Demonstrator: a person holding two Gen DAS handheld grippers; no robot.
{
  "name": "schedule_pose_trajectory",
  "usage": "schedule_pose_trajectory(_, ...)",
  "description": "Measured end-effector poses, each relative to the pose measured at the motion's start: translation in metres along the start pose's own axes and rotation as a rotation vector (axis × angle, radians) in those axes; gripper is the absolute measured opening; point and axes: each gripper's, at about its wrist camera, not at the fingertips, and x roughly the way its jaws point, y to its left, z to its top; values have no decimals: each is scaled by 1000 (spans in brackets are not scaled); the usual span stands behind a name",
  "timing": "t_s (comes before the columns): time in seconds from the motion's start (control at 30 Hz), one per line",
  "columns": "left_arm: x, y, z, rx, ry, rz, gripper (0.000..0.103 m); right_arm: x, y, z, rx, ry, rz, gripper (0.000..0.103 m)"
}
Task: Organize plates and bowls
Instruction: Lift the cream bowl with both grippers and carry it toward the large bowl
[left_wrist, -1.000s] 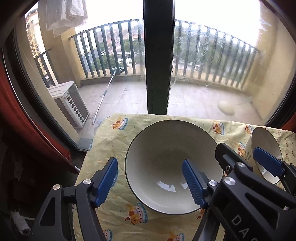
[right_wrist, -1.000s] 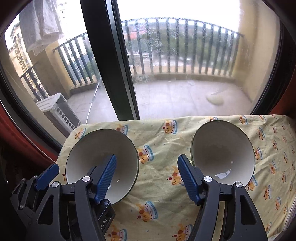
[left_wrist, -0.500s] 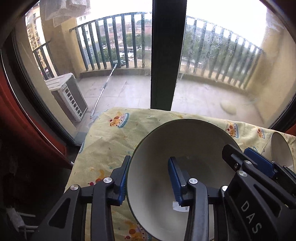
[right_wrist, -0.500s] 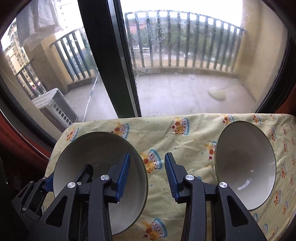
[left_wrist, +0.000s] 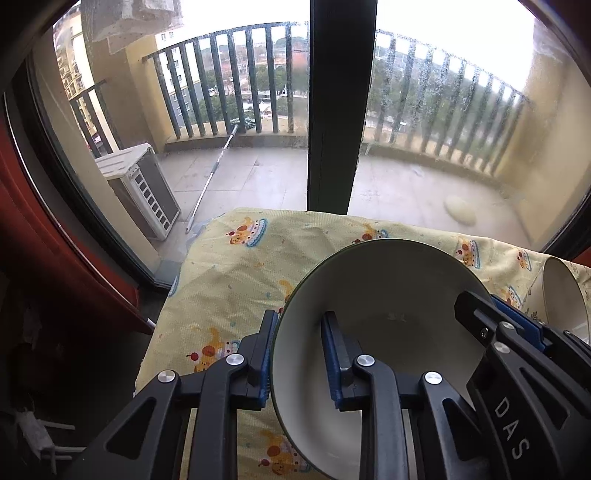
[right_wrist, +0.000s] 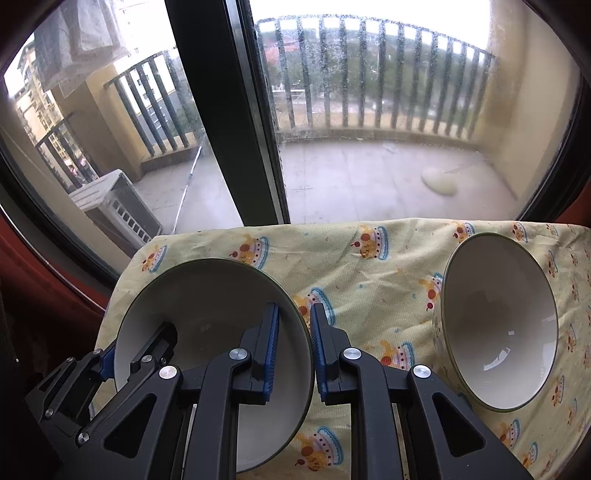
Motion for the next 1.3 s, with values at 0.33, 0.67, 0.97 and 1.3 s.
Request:
schedule_pose_trajectory(0.33,-23,-9,-18,28,8,-3,22,-23,-15,-19,27,15,-8,21)
schedule_pose_trajectory(0.67,-54,-25,-44,24,3,13,22,-54,-33,-43,37,21,10,21)
schedule_pose_trajectory(0.97,-85,-60,-76,2,22,13,22,-85,-67,-70,24,37,10,21)
schedule_pose_trajectory(1.3,-126,-112,-98,-19,12,-16,22,-133,-120,-85,1,27,-12,21)
